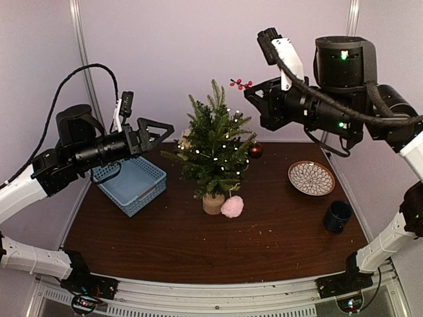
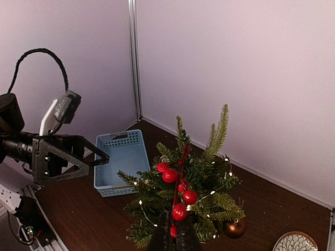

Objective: Decorate the small christmas tree

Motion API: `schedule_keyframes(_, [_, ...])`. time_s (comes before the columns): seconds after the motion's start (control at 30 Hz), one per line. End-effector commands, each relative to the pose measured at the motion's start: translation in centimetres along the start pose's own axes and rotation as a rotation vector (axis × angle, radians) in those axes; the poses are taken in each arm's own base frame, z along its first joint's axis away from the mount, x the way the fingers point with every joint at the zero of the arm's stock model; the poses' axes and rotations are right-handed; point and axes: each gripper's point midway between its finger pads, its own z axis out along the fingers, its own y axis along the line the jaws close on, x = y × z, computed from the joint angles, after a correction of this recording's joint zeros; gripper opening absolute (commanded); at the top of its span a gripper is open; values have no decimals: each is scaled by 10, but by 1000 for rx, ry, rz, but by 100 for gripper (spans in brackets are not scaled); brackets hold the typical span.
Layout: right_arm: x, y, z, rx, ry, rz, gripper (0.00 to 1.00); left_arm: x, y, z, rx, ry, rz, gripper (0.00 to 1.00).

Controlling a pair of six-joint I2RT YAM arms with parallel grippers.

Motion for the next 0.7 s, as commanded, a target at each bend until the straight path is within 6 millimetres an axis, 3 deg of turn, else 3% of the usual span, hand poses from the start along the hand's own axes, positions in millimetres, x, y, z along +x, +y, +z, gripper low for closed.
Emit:
schedule_keyframes(0.0, [34,-18,4,46,190,-1,0,-8,3,1,-35,-28,43,98])
schedule_keyframes(0.3, [53,-12,27,-4,312,60,0,-6,10,1,-66,-25,45,98])
schedule_keyframes(0.67, [64,-4,56,31,318,23,0,-7,14,-2,-85,-26,60,98])
